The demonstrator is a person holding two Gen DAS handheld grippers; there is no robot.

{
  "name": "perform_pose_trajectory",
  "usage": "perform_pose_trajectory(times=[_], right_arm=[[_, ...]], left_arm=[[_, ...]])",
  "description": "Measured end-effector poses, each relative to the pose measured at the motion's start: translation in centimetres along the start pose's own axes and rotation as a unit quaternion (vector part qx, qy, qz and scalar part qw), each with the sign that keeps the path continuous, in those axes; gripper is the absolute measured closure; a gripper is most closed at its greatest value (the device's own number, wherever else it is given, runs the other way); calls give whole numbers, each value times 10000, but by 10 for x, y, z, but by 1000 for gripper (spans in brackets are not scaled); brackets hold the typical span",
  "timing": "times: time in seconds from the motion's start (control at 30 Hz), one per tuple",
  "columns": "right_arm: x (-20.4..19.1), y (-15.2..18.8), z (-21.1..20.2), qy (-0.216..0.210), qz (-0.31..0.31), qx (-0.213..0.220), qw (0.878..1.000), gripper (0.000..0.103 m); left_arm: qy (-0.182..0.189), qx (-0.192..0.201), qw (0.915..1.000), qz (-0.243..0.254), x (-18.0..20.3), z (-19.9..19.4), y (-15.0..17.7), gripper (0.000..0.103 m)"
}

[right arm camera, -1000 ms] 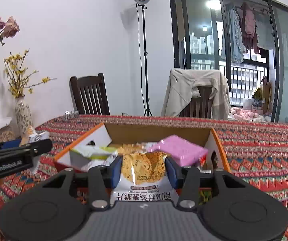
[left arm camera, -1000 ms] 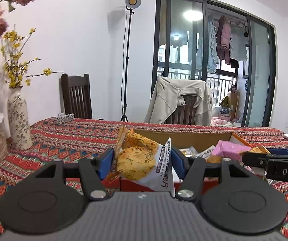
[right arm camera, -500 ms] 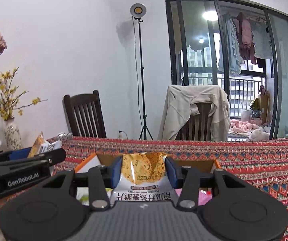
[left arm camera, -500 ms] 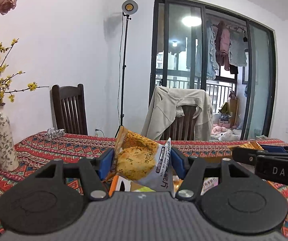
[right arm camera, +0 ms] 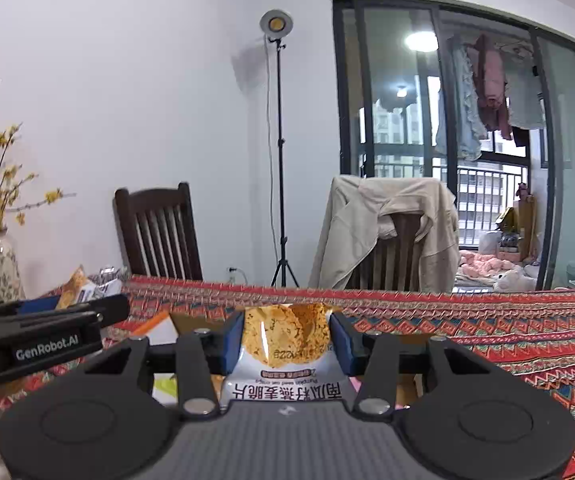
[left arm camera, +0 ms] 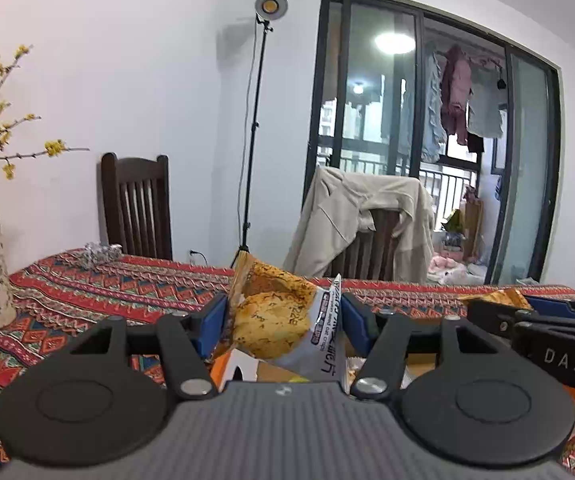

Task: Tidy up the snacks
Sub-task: 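Carry both cracker packets over the box, then open both tools to drop the cracker packets into the box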

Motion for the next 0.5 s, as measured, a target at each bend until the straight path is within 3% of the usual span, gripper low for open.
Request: perform_pose_trajectory(times=[0.23,0.37,0.43,0.5], right_arm=[[4,11,9,-44,87,-217,9997,57],[7,13,10,-24,127,-249,9996,55],[10,12,7,13,167,-220,9996,40],[12,12,4,91,209,-163,9996,11]], left_arm=[[33,-74,9999,66,-1,3,6,41],[31,-122,9999,28,-3,5,8,32],[37,-101,9999,-49,-5,4,9,21],[-26,-32,9999,-166,-9,2,8,0]])
Point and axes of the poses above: each gripper's, at about its wrist camera, not at the fingertips, and z roughly the way its jaws point, x to its right, y to its underside, the point moved 2 cm from there along z, roughly the way its jaws point, and after that the axes turned 5 degrees about x, right-handed, at the moved point
